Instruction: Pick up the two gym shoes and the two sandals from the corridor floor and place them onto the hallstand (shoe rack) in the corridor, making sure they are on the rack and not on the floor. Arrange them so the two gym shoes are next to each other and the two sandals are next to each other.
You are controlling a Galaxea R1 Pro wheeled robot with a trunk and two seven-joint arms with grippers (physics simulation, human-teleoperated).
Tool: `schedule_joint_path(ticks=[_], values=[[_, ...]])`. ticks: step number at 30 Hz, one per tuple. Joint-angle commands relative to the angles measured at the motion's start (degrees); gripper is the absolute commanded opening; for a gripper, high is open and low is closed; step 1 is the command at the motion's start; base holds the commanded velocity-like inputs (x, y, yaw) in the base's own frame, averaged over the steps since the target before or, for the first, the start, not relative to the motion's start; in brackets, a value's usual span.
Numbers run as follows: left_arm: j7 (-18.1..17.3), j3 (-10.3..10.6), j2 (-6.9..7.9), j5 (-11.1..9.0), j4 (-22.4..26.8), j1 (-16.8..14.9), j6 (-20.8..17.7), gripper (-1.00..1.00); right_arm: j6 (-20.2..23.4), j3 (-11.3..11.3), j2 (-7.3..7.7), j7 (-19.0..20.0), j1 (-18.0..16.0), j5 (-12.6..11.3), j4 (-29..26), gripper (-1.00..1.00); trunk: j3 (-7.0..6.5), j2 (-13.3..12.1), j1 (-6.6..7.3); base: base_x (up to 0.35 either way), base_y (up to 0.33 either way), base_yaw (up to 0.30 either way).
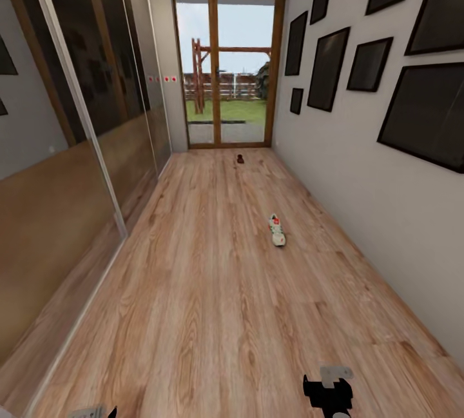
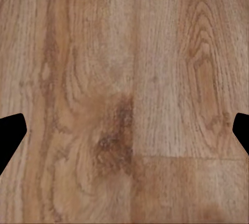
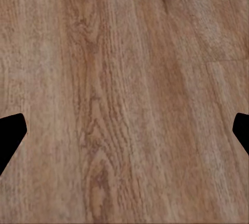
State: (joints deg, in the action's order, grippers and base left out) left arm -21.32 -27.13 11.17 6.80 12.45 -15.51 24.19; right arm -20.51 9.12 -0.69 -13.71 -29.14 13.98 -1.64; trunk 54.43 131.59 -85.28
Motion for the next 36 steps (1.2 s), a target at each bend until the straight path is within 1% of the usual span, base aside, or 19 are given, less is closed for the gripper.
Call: schedule_joint_path(ticks=[1, 30, 36], values=[[-0.2, -0.5, -0.01, 0.6, -0.1, 0.0, 0.2, 1.0, -0.1, 0.5, -0.02, -0.3, 0.0, 0.6, 0.1, 1.0, 0.05, 0.0, -0.02, 0.34, 0.092, 0.0], [-0.2, -0.5, -0.01, 0.7, -0.1, -0.1, 0.2, 1.0, -0.1, 0.5, -0.02, -0.2, 0.0, 0.6, 0.1, 1.0, 0.05, 0.0, -0.02, 0.34, 0.082, 0.0], [-0.2, -0.5, -0.01, 0.7, -0.1, -0.1, 0.2, 1.0, -0.1, 0.5, -0.02, -0.2, 0.0, 0.6, 0.1, 1.0, 0.05, 0.0, -0.02, 0.34, 0.021, 0.0]])
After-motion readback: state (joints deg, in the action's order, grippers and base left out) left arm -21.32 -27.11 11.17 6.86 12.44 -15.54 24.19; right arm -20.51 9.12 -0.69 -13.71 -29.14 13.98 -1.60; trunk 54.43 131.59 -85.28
